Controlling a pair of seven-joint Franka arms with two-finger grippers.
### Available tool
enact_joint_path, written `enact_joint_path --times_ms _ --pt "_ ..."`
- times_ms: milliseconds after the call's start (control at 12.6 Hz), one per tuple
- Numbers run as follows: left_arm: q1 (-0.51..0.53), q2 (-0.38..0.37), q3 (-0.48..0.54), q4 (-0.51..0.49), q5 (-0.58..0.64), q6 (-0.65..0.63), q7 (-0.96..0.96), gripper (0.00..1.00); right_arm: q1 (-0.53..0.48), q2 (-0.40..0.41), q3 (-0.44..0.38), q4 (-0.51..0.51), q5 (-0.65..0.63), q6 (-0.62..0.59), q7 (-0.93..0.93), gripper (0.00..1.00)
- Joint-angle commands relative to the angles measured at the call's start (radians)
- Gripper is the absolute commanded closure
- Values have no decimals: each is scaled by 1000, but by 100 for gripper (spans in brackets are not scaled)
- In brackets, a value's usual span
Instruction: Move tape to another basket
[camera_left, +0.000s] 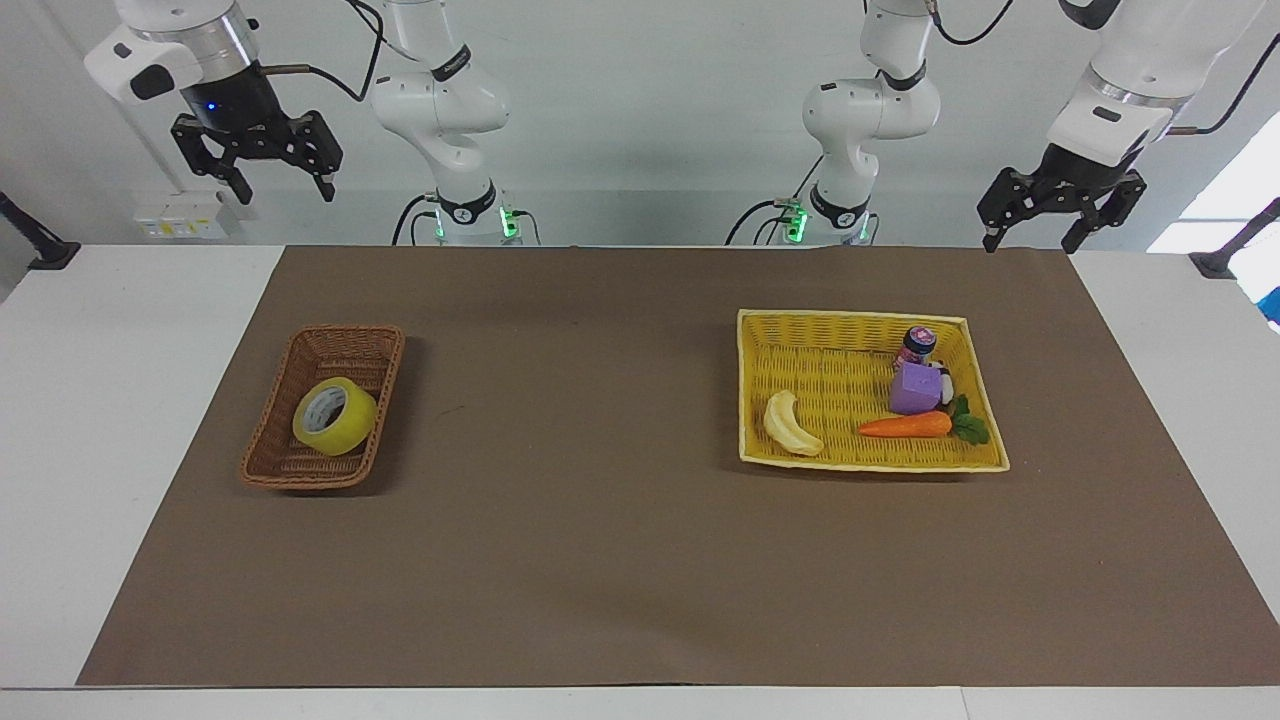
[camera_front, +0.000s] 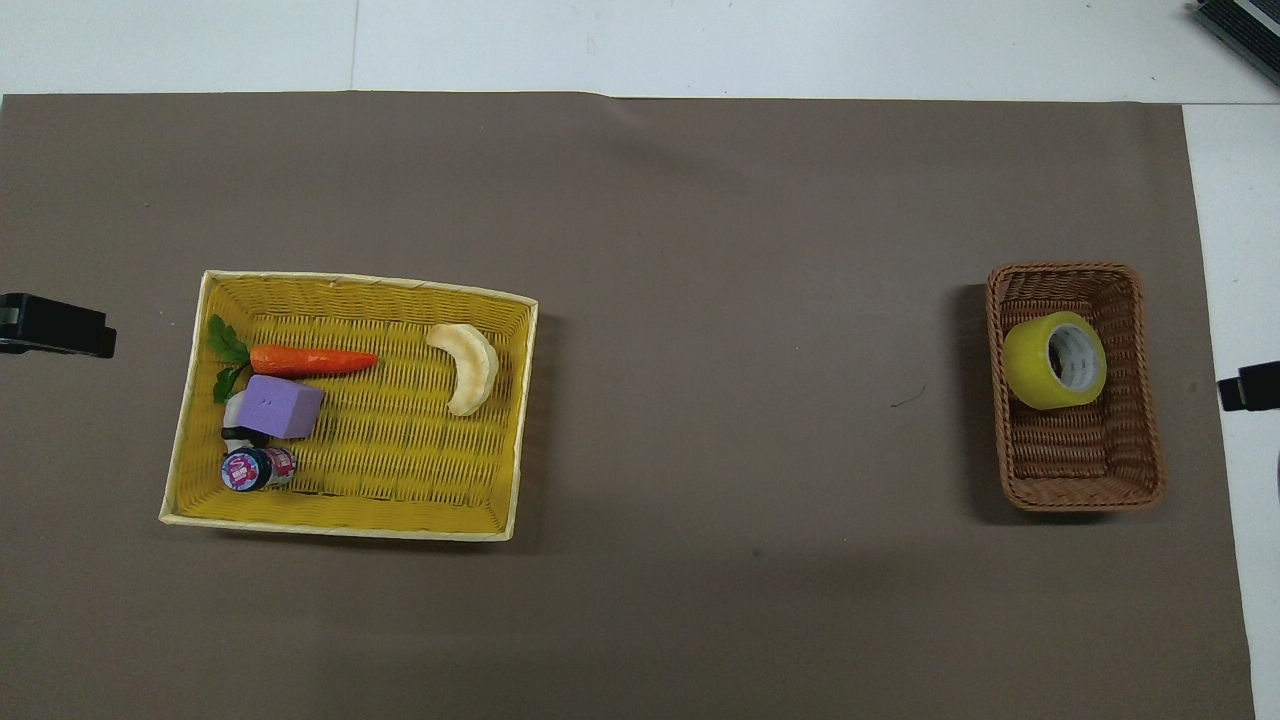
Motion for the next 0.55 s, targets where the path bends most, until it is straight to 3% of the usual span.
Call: enact_joint_path --times_ms 0,475 --pt "14 -4 -9 -1 -11 -12 -7 0 -3 17 4 29 -20 -10 12 0" --pt "13 -3 -10 0 -13 0 -10 0 -7 17 6 25 -18 23 -9 0"
